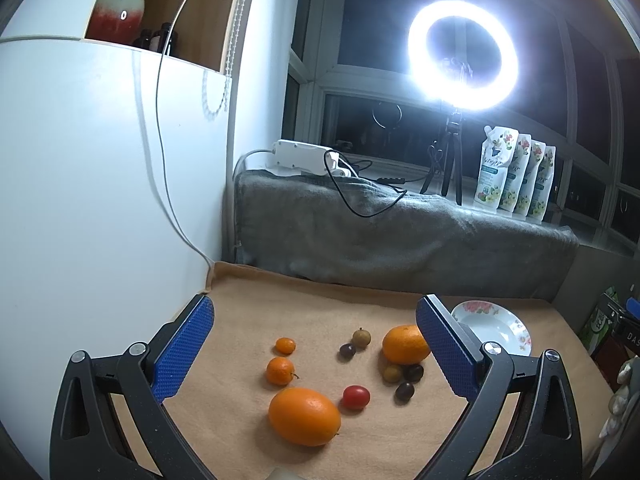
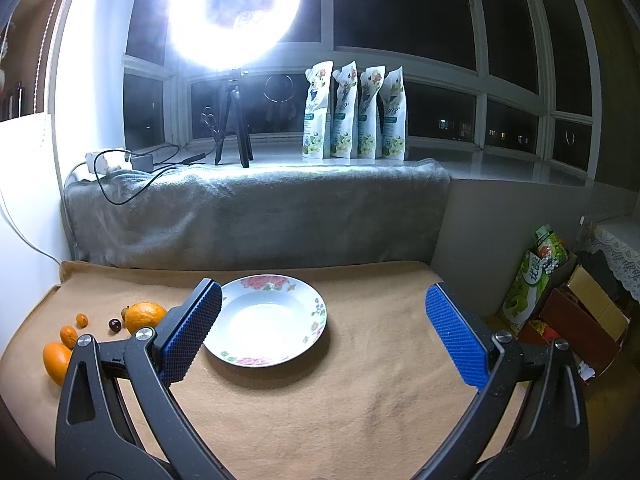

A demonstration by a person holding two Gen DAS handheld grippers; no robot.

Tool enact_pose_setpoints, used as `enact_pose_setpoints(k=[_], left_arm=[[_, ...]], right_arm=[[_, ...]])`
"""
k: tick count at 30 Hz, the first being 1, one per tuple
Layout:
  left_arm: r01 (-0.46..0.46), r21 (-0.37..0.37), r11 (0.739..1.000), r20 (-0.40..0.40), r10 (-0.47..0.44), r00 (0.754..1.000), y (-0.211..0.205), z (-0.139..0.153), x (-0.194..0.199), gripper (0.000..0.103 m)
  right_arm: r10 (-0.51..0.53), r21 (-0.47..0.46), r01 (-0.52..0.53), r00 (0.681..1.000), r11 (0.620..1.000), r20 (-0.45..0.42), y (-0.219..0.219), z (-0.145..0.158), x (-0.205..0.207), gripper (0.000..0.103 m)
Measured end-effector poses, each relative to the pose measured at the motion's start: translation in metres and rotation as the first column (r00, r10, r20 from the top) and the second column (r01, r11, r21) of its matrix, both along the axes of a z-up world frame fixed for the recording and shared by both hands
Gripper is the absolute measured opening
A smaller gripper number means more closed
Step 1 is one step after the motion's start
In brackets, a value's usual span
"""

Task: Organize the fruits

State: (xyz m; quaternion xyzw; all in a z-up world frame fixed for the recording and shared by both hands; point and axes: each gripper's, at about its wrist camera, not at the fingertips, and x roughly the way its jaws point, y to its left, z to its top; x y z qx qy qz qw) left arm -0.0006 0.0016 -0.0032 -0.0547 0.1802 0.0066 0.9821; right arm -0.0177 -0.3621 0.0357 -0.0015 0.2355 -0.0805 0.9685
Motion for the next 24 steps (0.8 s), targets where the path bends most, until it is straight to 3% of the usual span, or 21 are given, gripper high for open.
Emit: enact_pose_setpoints(k=[15,24], left_arm=[[0.011,-0.011,1.0,-0.018,-0.012,1.0,0.007,-0.004,0.002,0.101],[0.018,-0.014,1.0,-0.043,-0.019,0.999,0.013,-0.01,-0.002,0.101]], right_arm=[[0.014,0.004,-0.014,1.0,1.0,-0.017,0.007,-0.003,0.005,0.103],[0.086,0.003,-0.086,0.996,0.996,-0.023,0.02,-0.002,0.011,0.103]])
